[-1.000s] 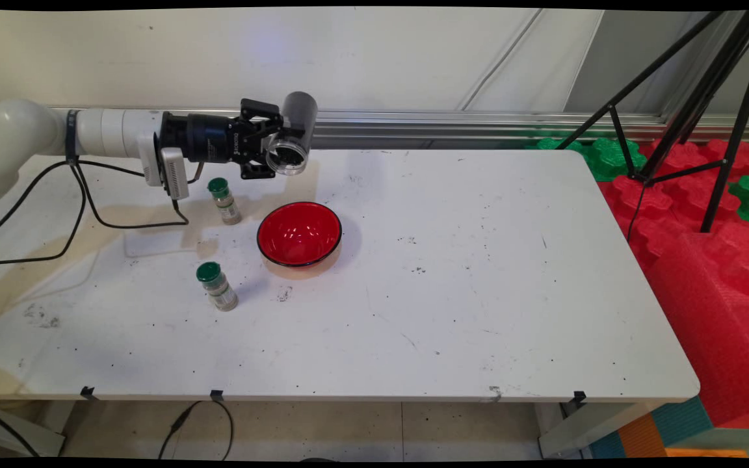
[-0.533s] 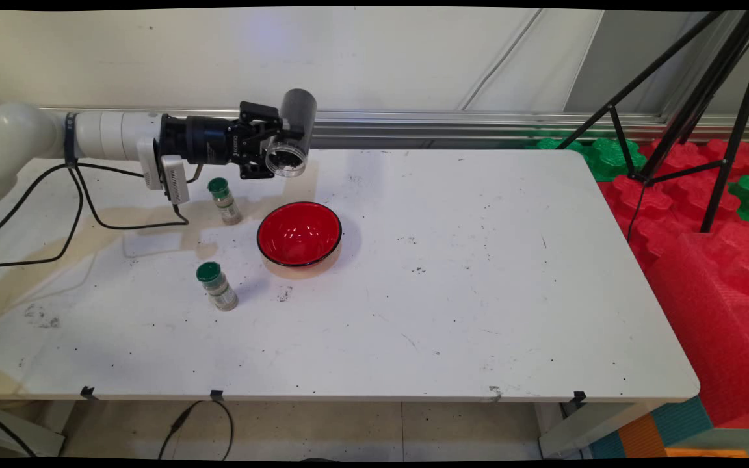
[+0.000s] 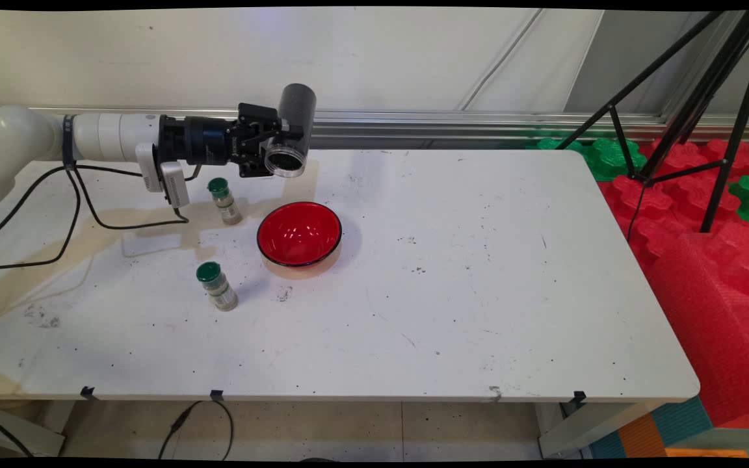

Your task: Pour the black seasoning powder in the red bowl

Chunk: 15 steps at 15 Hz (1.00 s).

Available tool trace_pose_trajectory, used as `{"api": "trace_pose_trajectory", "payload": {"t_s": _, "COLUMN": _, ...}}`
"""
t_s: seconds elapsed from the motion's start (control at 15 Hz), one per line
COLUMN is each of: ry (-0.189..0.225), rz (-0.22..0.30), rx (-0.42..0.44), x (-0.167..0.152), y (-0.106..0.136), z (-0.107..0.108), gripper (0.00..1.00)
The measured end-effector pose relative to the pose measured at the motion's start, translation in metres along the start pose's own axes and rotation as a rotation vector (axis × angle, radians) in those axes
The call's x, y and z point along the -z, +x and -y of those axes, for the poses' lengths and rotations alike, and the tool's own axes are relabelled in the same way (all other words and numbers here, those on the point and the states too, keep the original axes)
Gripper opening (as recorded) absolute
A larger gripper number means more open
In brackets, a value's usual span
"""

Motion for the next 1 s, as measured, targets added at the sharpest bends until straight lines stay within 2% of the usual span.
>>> {"api": "trace_pose_trajectory", "payload": {"t_s": 1.0, "ry": 0.014, "rz": 0.005, "rx": -0.115, "x": 0.0048, "y": 0.0048, "z": -0.0005, "gripper": 0.0}}
